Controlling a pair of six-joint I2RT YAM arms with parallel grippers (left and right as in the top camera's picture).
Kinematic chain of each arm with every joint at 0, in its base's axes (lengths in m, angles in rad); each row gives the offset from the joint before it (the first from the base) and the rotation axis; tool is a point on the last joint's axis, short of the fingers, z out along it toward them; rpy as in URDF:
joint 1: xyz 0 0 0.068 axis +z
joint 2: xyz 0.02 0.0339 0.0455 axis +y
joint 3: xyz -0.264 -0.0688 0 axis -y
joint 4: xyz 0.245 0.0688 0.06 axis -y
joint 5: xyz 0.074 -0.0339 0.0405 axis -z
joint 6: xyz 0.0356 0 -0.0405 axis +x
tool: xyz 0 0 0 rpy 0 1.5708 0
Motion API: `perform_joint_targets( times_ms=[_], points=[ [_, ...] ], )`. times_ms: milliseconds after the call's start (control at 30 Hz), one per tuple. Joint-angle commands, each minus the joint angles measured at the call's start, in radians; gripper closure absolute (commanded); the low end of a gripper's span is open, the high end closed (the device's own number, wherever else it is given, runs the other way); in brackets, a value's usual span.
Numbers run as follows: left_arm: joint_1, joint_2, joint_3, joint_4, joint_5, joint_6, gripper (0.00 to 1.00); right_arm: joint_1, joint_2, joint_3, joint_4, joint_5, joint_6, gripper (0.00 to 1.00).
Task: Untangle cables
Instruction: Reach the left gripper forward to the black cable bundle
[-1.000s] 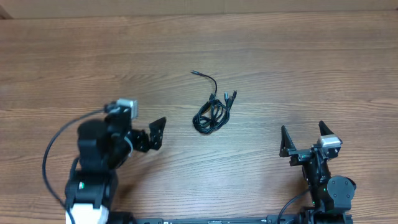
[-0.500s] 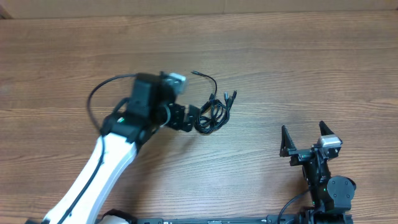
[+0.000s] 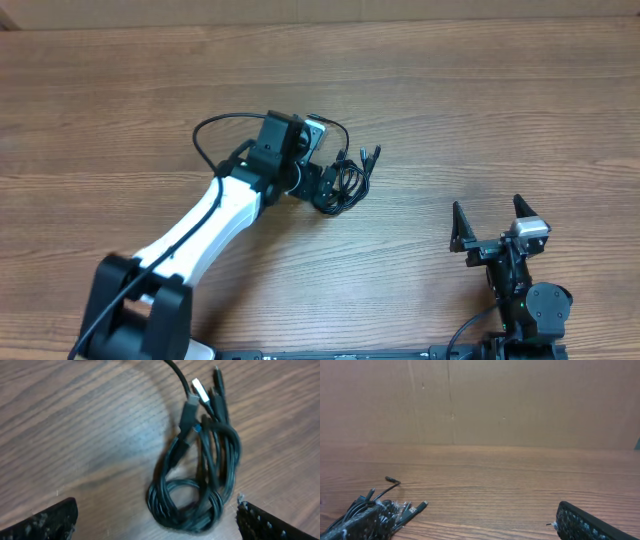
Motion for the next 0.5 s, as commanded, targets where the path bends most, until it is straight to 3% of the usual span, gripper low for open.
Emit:
perform_joint_targets(
  times_ms=[0, 467],
  points=[
    [-0.002, 0.061, 0.024, 0.062, -0.012, 0.021, 0.0, 0.005, -0.008, -0.01, 0.003, 0.009, -0.002, 0.0],
    [-0.002, 0.23, 0.024, 0.177, -0.014, 0.022, 0.0, 0.006, -0.008, -0.01, 0.003, 0.009, -0.002, 0.0]
  ],
)
